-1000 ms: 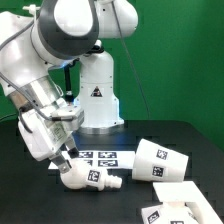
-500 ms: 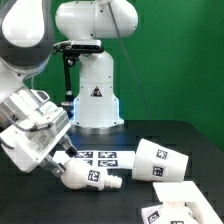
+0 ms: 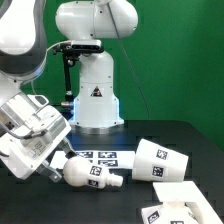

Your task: Assemble lamp

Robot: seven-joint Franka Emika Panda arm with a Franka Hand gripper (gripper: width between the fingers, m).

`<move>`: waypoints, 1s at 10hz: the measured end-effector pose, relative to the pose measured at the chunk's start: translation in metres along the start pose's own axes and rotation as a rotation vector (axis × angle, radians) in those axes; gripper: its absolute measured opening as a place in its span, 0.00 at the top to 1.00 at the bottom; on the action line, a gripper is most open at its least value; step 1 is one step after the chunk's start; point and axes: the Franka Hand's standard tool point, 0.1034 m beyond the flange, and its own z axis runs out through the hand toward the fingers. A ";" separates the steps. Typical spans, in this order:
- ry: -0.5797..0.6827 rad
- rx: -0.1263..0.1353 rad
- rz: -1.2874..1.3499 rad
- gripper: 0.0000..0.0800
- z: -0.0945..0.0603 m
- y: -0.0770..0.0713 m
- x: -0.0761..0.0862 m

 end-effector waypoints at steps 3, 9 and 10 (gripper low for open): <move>0.001 0.049 0.068 0.13 0.006 0.006 0.006; 0.034 0.106 0.138 0.13 0.023 0.012 -0.006; 0.039 0.106 0.138 0.13 0.023 0.010 -0.006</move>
Offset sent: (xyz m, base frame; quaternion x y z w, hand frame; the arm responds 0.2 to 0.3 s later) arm -0.0183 0.0253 -0.0191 0.1193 -0.0233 0.1391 0.9828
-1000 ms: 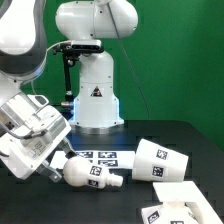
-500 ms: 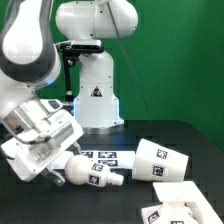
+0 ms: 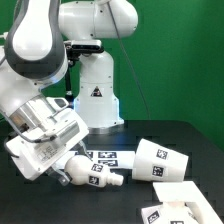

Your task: Assemble lamp

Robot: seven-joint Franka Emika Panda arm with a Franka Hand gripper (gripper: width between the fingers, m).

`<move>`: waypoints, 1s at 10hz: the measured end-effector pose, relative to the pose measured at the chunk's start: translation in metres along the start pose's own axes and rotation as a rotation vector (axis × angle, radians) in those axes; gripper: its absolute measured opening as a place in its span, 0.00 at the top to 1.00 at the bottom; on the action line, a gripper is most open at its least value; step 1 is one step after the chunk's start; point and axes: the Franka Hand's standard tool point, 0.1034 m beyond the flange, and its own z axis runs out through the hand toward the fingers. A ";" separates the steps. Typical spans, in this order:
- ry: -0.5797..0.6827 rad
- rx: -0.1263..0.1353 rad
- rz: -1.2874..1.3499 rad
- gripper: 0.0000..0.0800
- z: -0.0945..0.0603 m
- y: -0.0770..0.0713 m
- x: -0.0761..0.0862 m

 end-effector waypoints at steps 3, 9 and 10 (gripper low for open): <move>0.003 -0.002 0.004 0.24 0.001 0.001 0.001; 0.004 -0.009 -0.004 0.29 -0.002 0.000 -0.001; 0.014 -0.007 -0.043 0.29 -0.013 -0.008 -0.008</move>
Offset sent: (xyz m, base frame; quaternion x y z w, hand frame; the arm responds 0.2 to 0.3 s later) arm 0.0000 0.0000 0.0000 0.0000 0.0000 0.0000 1.0000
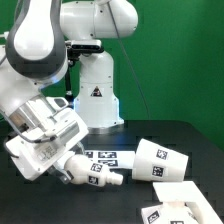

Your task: Assemble lamp

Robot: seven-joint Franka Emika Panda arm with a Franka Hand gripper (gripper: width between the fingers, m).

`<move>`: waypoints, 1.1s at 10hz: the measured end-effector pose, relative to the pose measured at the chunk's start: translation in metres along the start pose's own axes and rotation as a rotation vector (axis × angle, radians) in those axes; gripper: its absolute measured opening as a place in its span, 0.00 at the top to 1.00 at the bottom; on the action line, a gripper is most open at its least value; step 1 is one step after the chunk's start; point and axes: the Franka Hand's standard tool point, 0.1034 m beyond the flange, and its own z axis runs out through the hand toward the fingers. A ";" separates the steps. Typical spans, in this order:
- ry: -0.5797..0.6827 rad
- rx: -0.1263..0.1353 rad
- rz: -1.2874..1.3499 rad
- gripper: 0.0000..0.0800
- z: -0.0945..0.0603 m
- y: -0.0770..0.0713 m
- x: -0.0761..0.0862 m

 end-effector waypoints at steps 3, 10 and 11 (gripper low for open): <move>0.047 0.013 -0.050 0.28 -0.033 -0.020 -0.029; 0.456 -0.026 -0.250 0.28 -0.035 -0.058 -0.094; 0.510 -0.050 -0.322 0.28 -0.035 -0.066 -0.117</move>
Offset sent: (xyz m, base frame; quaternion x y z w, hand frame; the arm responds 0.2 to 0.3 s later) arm 0.0028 0.0034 0.0368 -0.0334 0.0464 0.0990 0.9934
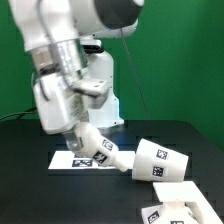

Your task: Assemble lamp

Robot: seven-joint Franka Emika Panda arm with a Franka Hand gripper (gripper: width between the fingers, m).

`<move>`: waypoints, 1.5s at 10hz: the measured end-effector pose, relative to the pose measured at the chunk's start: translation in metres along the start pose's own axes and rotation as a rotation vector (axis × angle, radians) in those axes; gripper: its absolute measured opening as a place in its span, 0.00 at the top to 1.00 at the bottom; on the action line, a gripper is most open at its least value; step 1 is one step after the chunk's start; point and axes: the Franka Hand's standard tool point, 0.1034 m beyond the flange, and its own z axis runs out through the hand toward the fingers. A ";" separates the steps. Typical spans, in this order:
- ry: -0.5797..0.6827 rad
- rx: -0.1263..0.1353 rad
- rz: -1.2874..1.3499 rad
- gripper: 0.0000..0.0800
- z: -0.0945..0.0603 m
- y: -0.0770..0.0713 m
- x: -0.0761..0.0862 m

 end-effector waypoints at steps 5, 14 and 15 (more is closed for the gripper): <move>0.053 0.013 -0.048 0.28 0.003 -0.005 -0.030; 0.120 0.087 -0.457 0.28 -0.025 -0.024 -0.052; 0.168 0.103 -0.592 0.28 -0.025 -0.026 -0.057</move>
Offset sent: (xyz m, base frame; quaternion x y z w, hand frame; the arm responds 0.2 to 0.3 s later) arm 0.0000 0.0000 0.0000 0.0000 0.0000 0.0000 1.0000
